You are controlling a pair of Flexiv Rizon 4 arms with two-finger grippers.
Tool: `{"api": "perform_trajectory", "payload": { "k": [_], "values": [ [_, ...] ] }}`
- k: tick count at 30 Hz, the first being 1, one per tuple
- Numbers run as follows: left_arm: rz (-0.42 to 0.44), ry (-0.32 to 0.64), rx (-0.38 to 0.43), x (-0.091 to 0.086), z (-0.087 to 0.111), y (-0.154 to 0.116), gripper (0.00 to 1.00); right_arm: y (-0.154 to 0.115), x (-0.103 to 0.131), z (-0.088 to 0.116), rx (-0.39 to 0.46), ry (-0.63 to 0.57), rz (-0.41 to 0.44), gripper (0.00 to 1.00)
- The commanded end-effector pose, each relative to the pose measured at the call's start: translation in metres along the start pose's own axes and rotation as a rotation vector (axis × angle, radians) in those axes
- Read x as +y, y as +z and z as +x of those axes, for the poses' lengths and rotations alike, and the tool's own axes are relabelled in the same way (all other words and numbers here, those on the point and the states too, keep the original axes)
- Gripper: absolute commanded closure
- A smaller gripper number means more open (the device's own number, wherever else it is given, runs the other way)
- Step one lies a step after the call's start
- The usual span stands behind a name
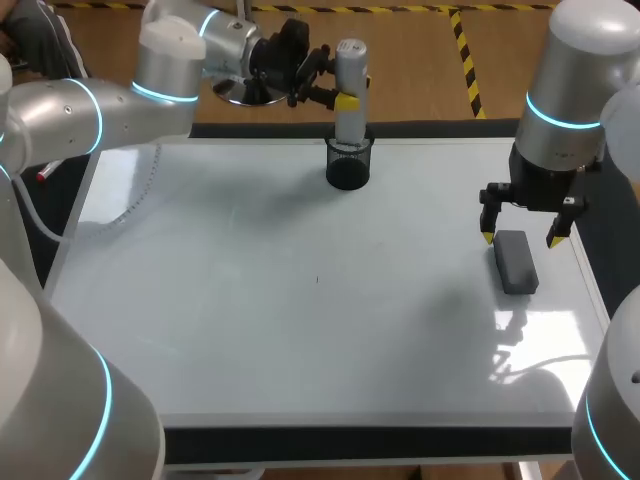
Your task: Pick up the inspection probe, press it on each red-marked spot on the whiteboard one by one, put down the probe, pick up the eraser, and wipe off all the red marks.
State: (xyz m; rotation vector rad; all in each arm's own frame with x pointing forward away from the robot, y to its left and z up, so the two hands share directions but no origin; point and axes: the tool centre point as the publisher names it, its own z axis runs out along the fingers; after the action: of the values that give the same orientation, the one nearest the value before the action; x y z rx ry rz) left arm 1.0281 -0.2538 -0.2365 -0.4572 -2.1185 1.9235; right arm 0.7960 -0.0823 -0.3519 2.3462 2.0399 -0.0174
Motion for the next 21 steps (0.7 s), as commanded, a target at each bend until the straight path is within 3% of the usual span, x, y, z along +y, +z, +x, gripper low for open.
{"api": "perform_trajectory", "payload": {
  "k": [1,21],
  "values": [
    [0.009,-0.004,0.007,0.006,-0.005,0.0,1.0,-0.001,0.0,-0.001,0.001,-0.001,-0.001,0.0],
    [0.005,-0.021,0.019,0.024,-0.005,0.006,1.0,-0.001,0.0,-0.001,0.001,-0.001,-0.001,0.0]
  ]
}}
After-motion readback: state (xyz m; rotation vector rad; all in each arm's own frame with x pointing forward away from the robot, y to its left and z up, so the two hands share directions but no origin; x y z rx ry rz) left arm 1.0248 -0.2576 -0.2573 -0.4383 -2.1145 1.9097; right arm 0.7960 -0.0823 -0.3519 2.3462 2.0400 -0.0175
